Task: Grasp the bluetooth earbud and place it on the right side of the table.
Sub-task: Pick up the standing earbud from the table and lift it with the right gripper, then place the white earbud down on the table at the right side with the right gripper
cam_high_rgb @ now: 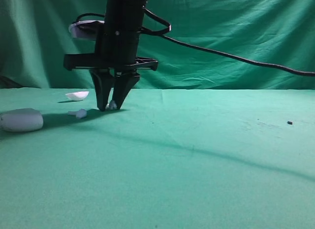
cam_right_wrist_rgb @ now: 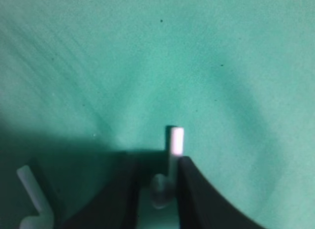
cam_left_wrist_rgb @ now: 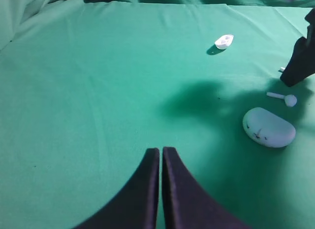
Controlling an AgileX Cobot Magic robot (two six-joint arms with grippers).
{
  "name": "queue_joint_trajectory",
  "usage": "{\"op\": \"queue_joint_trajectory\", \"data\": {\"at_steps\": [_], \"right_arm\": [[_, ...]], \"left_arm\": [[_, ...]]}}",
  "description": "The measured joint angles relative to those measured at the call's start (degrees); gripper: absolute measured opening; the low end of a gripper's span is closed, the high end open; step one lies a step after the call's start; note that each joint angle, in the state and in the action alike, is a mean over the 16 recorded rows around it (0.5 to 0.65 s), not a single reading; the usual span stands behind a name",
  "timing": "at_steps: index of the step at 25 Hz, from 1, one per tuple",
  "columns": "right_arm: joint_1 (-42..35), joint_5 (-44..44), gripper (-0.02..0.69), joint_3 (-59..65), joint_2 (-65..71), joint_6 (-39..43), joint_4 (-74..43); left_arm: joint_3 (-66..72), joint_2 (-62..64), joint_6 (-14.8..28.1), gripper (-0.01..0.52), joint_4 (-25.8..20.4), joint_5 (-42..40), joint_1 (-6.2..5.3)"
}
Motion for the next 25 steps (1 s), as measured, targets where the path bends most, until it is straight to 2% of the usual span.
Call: {"op": "queue_joint_trajectory", "data": {"at_steps": [7, 16, 21, 25], "right_arm": [[-0.6, 2.8, 0.086, -3.5, -1.7, 0.8, -2.7], [-5.5, 7.5, 0.084, -6.0, -11.7, 3.3, -4.3], [-10.4, 8.6, 0.084, 0.3, -21.7, 4.8, -4.4], [-14.6, 7.3, 0.084, 10.9, -30.6, 5.8, -4.5]], "left_arm": [[0.0, 0.0, 0.0, 0.0, 0.0, 0.0, 0.0], [0.0, 0.0, 0.0, 0.0, 0.0, 0.0, 0.0], [0.0, 0.0, 0.0, 0.0, 0.0, 0.0, 0.0], [0.0, 0.0, 0.0, 0.0, 0.0, 0.0, 0.0]]}}
